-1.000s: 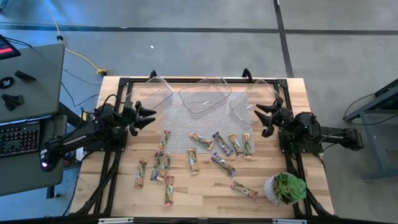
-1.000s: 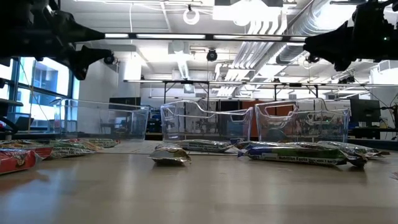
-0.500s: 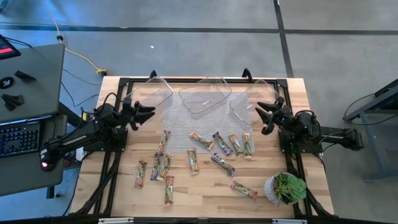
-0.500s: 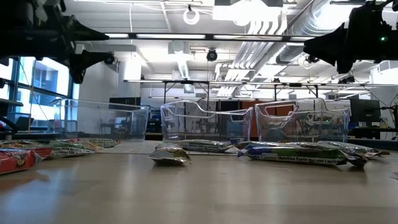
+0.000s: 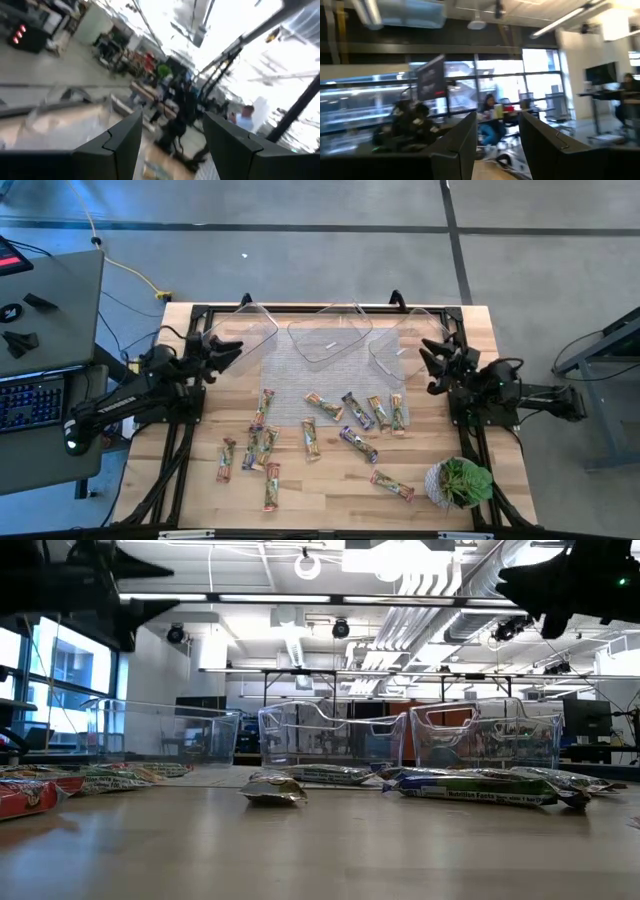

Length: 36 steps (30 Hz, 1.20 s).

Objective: Pick and place Granola Bars by type
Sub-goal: Put the red granola bar into the left transparent bin

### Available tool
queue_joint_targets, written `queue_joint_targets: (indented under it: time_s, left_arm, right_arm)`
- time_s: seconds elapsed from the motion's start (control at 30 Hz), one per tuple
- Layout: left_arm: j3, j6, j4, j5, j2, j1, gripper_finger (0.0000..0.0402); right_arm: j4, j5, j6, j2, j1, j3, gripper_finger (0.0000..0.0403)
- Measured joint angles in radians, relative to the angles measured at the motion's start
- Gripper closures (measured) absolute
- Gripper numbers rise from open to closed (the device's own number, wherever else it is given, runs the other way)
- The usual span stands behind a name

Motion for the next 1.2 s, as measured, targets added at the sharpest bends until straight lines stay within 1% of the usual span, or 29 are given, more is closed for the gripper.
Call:
queue_joint_targets:
  time_s: [0.07,0.13,0.23,0.33,0.47,0.57,0.7,0.8,0.9,0.97,1.07,1.2]
  left_arm:
    - [0.056,0.021,-0.026,-0.012,0.037,0.0,0.0197]
    - [0.126,0.047,-0.092,-0.013,0.101,0.0,0.0197]
    - [0.263,0.101,-0.235,-0.012,0.243,0.0,0.0197]
    - [0.407,0.201,-0.425,-0.016,0.406,0.0,0.0197]
    - [0.56,0.256,-0.64,-0.004,0.604,0.0,0.0197]
    - [0.635,0.299,-0.737,0.036,0.71,0.0,0.0197]
    - [0.687,0.315,-0.814,0.089,0.804,-0.016,0.0197]
    - [0.695,0.32,-0.849,0.093,0.833,-0.075,0.0197]
    - [0.695,0.297,-0.894,0.075,0.845,-0.171,0.0197]
    - [0.695,0.234,-0.929,0.027,0.851,-0.251,0.0197]
    - [0.695,0.136,-0.979,-0.078,0.859,-0.373,0.0197]
    - [0.695,-0.035,-1.031,-0.224,0.909,-0.519,0.0197]
  right_arm:
    - [0.01,-0.028,0.009,0.051,0.0,0.004,0.0273]
    - [0.019,-0.013,0.04,0.126,0.0,0.024,0.0273]
    - [0.033,0.014,0.085,0.265,0.0,0.089,0.0273]
    - [0.009,-0.03,0.092,0.441,0.0,0.189,0.0273]
    - [-0.112,-0.103,0.071,0.667,0.001,0.358,0.0273]
    - [-0.246,-0.102,0.064,0.811,0.001,0.485,0.0273]
    - [-0.359,-0.084,0.068,0.955,0.001,0.615,0.0273]
    - [-0.394,-0.084,0.068,1.027,0.001,0.675,0.0273]
    - [-0.394,-0.084,0.069,1.065,0.001,0.702,0.0273]
    - [-0.394,-0.084,0.069,1.076,0.001,0.708,0.0273]
    - [-0.386,-0.084,0.069,1.08,0.001,0.709,0.0273]
    - [-0.383,-0.084,0.069,1.08,0.001,0.71,0.0273]
